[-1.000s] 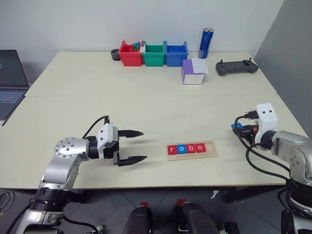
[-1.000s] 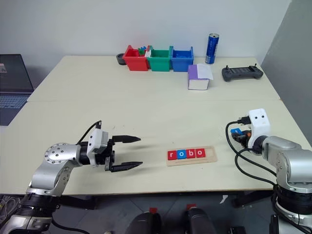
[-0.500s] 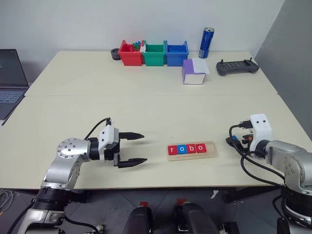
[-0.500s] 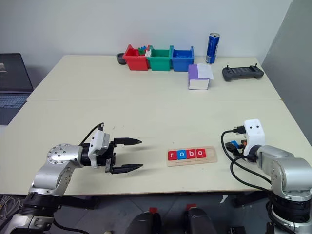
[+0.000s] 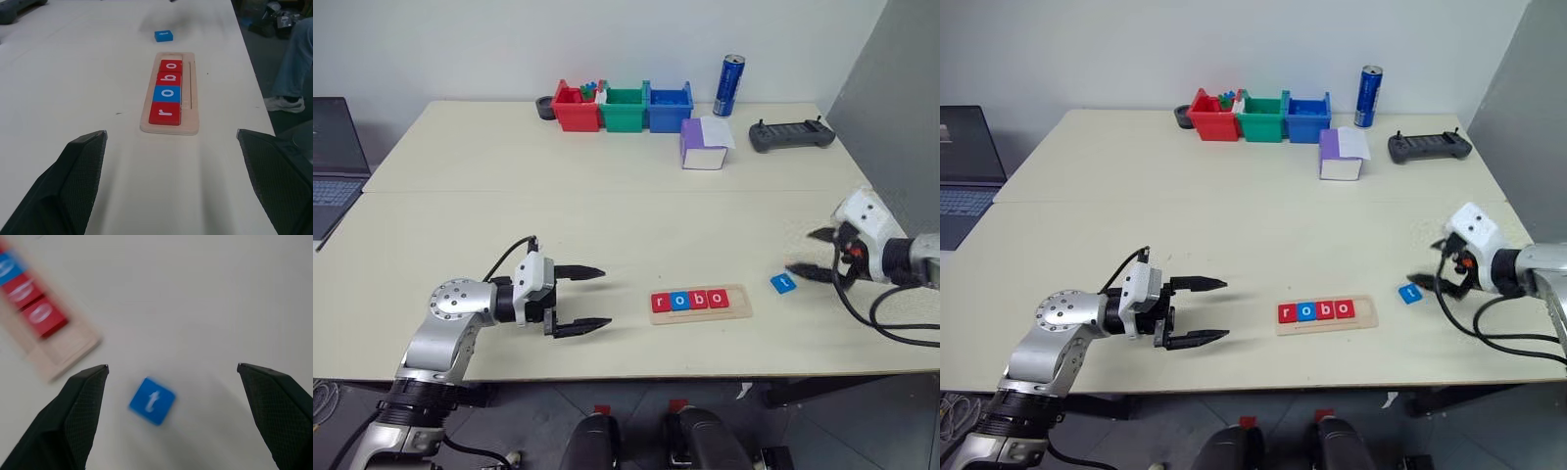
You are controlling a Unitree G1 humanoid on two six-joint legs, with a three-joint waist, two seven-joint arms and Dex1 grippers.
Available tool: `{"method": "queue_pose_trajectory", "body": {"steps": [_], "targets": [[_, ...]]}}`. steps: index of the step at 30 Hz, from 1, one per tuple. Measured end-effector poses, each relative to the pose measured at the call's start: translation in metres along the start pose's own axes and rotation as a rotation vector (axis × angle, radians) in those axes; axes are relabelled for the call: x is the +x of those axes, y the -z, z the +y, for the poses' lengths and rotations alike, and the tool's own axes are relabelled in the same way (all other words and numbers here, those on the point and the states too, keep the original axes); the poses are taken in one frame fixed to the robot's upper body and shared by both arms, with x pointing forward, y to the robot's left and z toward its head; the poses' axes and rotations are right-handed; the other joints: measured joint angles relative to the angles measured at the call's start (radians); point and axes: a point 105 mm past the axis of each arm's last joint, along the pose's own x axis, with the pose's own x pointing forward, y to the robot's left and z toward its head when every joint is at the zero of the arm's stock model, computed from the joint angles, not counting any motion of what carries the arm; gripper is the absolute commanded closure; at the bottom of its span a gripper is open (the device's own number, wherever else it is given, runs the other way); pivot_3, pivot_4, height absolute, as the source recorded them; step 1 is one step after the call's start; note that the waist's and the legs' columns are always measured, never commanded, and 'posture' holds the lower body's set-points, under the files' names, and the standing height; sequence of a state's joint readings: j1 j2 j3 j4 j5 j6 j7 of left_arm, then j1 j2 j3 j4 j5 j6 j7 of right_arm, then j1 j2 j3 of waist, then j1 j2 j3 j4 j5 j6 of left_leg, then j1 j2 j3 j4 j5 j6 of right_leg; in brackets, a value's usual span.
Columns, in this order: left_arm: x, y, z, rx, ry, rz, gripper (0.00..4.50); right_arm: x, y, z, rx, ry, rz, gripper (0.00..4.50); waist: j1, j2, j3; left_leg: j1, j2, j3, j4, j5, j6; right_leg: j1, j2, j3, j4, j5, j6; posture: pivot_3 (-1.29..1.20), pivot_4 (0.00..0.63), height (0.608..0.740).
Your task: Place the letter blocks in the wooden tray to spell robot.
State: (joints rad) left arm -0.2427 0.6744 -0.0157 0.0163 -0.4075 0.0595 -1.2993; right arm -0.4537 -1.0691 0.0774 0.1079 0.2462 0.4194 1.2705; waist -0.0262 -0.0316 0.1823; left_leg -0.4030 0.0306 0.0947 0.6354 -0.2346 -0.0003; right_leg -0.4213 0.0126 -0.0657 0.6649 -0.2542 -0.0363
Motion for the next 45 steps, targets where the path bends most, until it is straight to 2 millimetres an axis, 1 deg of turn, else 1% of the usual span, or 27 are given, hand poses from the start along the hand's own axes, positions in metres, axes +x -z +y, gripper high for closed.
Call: {"method": "queue_pose_trajectory", "body": {"steps": [3, 6, 9, 13, 16, 19, 24, 28, 31, 38, 39, 45], "targets": [[0.000, -0.002, 0.000, 0.008, -0.003, -0.001, 0.00, 0.004, 0.010, -0.007, -0.164, -0.164, 0.060, 0.03, -0.005, 0.000, 0.000, 0.001, 0.000, 0.001, 0.000, 0.000, 0.000, 0.000, 0.000, 0.001, 0.000, 0.000, 0.000, 0.00, 0.150, 0.740], [0.000, -0.003, 0.000, 0.015, -0.012, 0.000, 0.00, 0.008, 0.007, -0.022, -0.262, -0.194, 0.090, 0.03, -0.006, 0.000, 0.000, 0.001, 0.000, 0.001, 0.000, 0.000, 0.000, 0.000, 0.000, 0.001, 0.001, 0.000, 0.000, 0.00, 0.150, 0.740], [-0.002, -0.002, -0.004, 0.012, -0.016, 0.009, 0.00, 0.015, 0.006, -0.027, -0.326, -0.216, 0.106, 0.03, -0.002, 0.000, 0.000, 0.001, 0.000, 0.002, -0.001, 0.000, -0.001, 0.000, 0.000, 0.002, 0.000, 0.000, 0.000, 0.00, 0.150, 0.740], [-0.002, -0.001, -0.005, 0.000, -0.031, 0.014, 0.00, 0.025, 0.010, -0.028, -0.369, -0.252, 0.124, 0.03, 0.001, 0.000, 0.000, 0.001, 0.000, 0.002, 0.000, 0.001, -0.001, 0.001, 0.000, 0.002, 0.000, 0.000, 0.000, 0.00, 0.150, 0.740], [-0.003, -0.002, -0.007, 0.005, -0.032, 0.017, 0.00, 0.027, 0.018, -0.028, -0.385, -0.268, 0.146, 0.03, 0.002, 0.000, 0.000, 0.001, 0.000, 0.002, 0.000, 0.001, -0.001, 0.001, -0.001, 0.003, 0.001, 0.000, -0.001, 0.00, 0.150, 0.740], [-0.005, 0.000, -0.008, 0.000, -0.038, 0.023, 0.00, 0.030, 0.018, -0.029, -0.391, -0.273, 0.148, 0.03, 0.003, 0.000, 0.000, 0.001, 0.000, 0.002, 0.001, 0.001, -0.001, 0.001, -0.001, 0.003, 0.001, 0.001, -0.001, 0.00, 0.150, 0.740], [-0.006, 0.000, -0.010, 0.000, -0.034, 0.029, 0.00, 0.030, 0.028, -0.028, -0.384, -0.284, 0.174, 0.03, 0.002, 0.001, 0.000, 0.002, 0.000, 0.003, 0.001, 0.001, -0.002, 0.001, -0.001, 0.003, 0.002, 0.001, -0.001, 0.00, 0.150, 0.740], [-0.008, 0.001, -0.011, 0.000, -0.033, 0.041, 0.00, 0.039, 0.031, -0.023, -0.388, -0.318, 0.190, 0.03, 0.000, 0.001, 0.000, 0.002, 0.000, 0.003, 0.004, 0.001, -0.002, 0.001, -0.001, 0.003, 0.007, 0.000, -0.002, 0.00, 0.150, 0.740], [-0.009, 0.002, -0.012, -0.005, -0.033, 0.047, 0.00, 0.040, 0.033, -0.023, -0.389, -0.320, 0.193, 0.58, 0.001, 0.001, 0.000, 0.003, 0.000, 0.003, 0.007, 0.000, -0.001, 0.001, -0.001, 0.003, 0.011, -0.001, -0.003, 0.00, 0.150, 0.740], [-0.012, 0.001, -0.013, 0.008, -0.028, 0.063, 0.00, 0.043, 0.036, -0.021, -0.382, -0.332, 0.203, 2.77, -0.001, 0.000, -0.001, 0.007, 0.001, 0.003, 0.010, 0.001, -0.001, 0.004, -0.001, 0.003, 0.015, 0.001, -0.003, 0.00, 0.150, 0.740], [-0.012, 0.000, -0.013, 0.010, -0.029, 0.062, 0.00, 0.043, 0.036, -0.021, -0.381, -0.331, 0.201, 3.01, -0.001, -0.001, -0.001, 0.008, 0.001, 0.003, 0.010, 0.001, -0.001, 0.005, -0.001, 0.004, 0.015, 0.001, -0.004, 0.00, 0.150, 0.740], [-0.012, -0.001, -0.012, 0.015, -0.030, 0.060, 0.00, 0.044, 0.034, -0.022, -0.348, -0.318, 0.181, 3.02, -0.002, 0.000, -0.001, 0.010, 0.001, 0.003, 0.010, 0.001, -0.001, 0.007, -0.001, 0.004, 0.015, 0.001, -0.004, 0.00, 0.150, 0.740]]}}
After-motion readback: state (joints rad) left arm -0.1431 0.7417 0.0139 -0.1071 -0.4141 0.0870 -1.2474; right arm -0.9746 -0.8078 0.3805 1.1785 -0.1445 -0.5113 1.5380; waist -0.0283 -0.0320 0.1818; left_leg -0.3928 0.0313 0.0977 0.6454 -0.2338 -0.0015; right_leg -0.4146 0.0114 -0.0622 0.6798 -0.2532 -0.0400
